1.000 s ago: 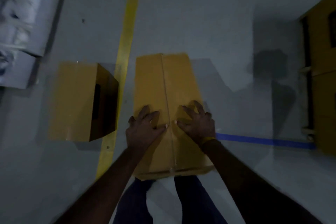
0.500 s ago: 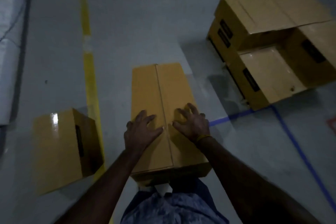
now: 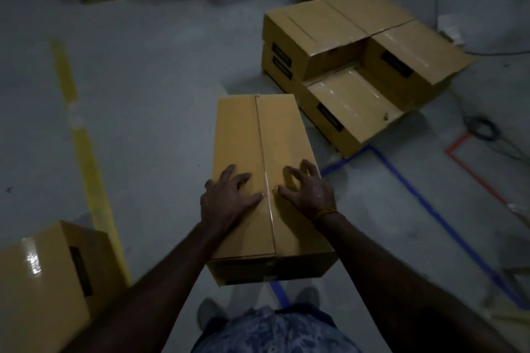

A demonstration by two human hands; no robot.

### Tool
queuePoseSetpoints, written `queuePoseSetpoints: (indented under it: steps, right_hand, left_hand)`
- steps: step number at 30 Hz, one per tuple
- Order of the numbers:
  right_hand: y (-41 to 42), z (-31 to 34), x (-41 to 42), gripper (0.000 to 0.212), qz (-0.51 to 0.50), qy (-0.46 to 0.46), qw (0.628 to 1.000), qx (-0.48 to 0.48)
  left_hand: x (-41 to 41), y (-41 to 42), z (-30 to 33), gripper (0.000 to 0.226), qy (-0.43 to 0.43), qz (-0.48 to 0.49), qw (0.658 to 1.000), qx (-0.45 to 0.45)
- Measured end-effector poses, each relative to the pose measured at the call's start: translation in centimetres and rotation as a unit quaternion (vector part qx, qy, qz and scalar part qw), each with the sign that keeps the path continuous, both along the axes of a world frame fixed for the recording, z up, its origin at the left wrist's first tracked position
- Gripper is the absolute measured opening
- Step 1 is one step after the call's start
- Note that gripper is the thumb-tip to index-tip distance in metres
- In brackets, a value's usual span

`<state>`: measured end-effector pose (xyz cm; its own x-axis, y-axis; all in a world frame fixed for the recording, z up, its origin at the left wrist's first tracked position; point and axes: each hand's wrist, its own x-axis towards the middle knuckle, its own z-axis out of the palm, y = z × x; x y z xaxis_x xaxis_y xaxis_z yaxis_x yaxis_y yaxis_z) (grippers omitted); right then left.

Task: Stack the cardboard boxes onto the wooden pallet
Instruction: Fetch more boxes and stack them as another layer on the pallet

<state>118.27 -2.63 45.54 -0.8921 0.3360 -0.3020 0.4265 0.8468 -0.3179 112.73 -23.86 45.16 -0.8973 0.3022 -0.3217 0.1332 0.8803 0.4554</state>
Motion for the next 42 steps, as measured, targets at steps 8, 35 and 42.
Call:
queuePoseSetpoints:
  steps: [8,35,42]
  right_hand:
    - [17.6,1.9,5.4,0.075,-0.071,0.02,0.997,0.005]
    - [55.3,2.7,-9.0,0.075,-0.121,-0.015,0.992,-0.011]
    - [64.9,2.4,-14.1,0.076,-0.117,-0.033,0.993,0.006]
  left_hand:
    - [2.2,18.7,1.3,0.081,0.01,-0.079,0.997,0.009]
    - [-13.7,56.8,-0.1,0.081,-0.011,-0.128,0.991,0.048]
    - [-18.6,66.3,-0.3,0.082,-0.015,-0.121,0.991,0.054]
